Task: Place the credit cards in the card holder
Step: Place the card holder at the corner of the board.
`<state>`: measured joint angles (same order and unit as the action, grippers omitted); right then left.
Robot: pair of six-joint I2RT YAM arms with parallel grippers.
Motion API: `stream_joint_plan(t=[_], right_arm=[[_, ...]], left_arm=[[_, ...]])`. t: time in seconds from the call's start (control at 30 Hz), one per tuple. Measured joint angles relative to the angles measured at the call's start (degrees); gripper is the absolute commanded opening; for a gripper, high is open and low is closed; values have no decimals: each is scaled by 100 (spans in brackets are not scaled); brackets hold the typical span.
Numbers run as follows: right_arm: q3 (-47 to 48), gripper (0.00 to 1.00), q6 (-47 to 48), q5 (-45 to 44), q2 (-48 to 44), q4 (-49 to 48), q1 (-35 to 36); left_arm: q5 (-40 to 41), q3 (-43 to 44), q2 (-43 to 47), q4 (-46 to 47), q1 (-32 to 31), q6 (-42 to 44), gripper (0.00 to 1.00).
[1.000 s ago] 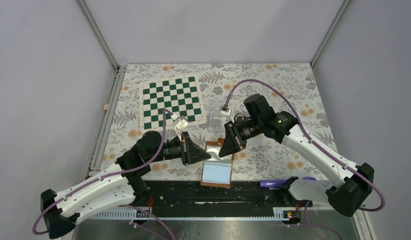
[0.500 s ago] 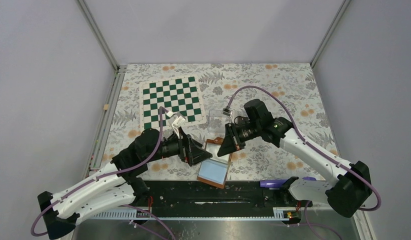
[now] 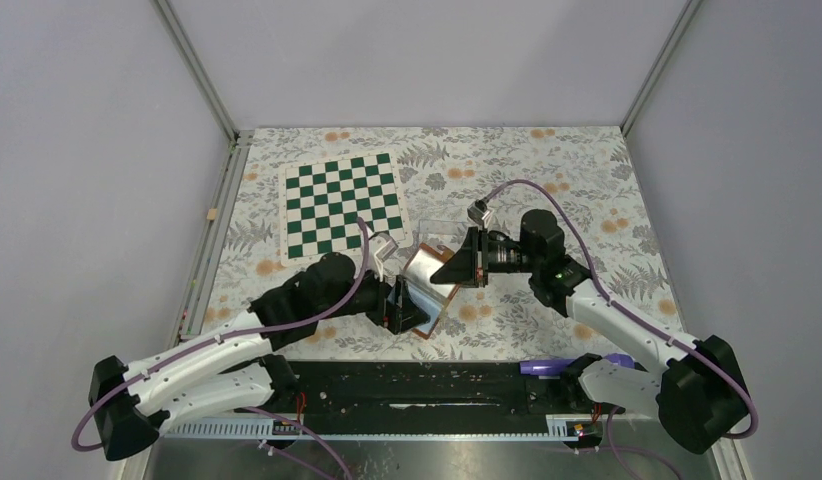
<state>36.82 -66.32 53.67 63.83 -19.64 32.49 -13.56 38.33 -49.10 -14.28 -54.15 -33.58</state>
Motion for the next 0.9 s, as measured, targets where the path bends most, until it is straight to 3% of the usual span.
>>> stream_joint_plan(t=[0.23,0.47,0.67,0.9], right_arm=[[-26,0,-791,74,-138,-776,-13],[-120,0,-981,195,-262,-903,-22],[-129,0,-234,-103,-575,195,-28],[-415,0,551,-1228,-909,1491,-28]], left_arm=[[332,-334,116,232,-59,85,87],[804,-474,136,369,-61,79,91],[1296,-470,341,168,-66,44,94],[2573,-83,1351,-804,-59,-236,96]])
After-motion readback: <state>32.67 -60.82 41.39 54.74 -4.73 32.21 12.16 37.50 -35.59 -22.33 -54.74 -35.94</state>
